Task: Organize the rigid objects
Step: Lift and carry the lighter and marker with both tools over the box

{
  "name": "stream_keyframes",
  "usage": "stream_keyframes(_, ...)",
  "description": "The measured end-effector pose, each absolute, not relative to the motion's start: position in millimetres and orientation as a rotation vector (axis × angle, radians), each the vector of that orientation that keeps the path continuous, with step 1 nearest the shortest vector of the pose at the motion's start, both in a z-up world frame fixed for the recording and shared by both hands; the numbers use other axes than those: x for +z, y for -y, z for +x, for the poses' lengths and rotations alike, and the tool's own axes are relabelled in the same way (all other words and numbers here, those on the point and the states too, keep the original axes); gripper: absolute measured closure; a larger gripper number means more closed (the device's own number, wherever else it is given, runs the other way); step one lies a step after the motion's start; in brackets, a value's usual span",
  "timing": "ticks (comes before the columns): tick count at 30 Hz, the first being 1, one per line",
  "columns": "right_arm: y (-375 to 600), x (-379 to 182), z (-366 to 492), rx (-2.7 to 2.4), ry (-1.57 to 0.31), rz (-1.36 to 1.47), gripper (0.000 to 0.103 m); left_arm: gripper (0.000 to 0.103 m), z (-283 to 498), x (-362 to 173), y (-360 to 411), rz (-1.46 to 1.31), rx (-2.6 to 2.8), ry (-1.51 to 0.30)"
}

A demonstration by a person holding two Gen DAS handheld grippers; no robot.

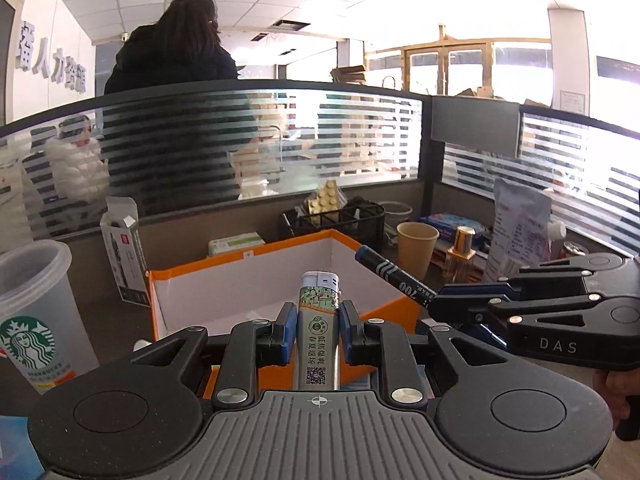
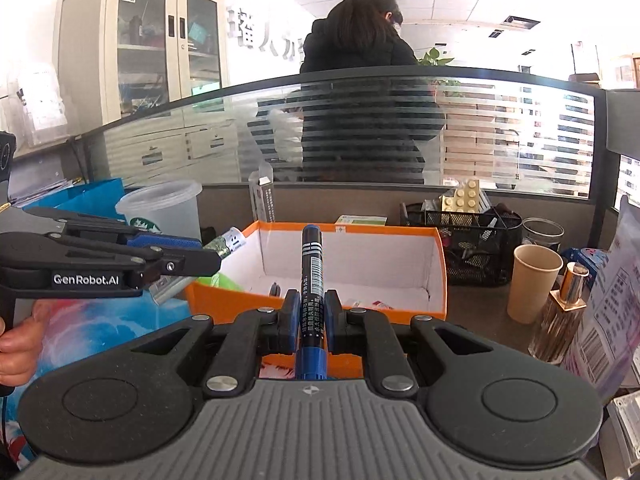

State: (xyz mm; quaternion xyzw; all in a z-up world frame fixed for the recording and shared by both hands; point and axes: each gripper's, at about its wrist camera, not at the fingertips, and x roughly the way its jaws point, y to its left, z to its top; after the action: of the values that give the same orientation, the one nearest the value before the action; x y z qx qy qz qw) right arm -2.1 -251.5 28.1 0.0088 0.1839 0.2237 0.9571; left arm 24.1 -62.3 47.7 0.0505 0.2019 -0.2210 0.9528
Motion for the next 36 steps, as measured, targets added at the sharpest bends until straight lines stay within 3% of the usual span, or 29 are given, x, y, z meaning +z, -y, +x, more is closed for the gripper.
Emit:
stream_keyframes(16,251,36,81,0.449,-0.380,0.057,0.091,0.082,118,46,62,0.034,-0.339,-0.459)
stream_keyframes(27,230,-6,158,0.425,-0.576,0.009,0.091,0.082,166,0,69,0.022,-0.287,-0.606)
stream_keyframes(36,220,-26,172,0.406,-0.648,-0.022,0.091,0.082,181,-23,68,0.021,-0.243,-0.706)
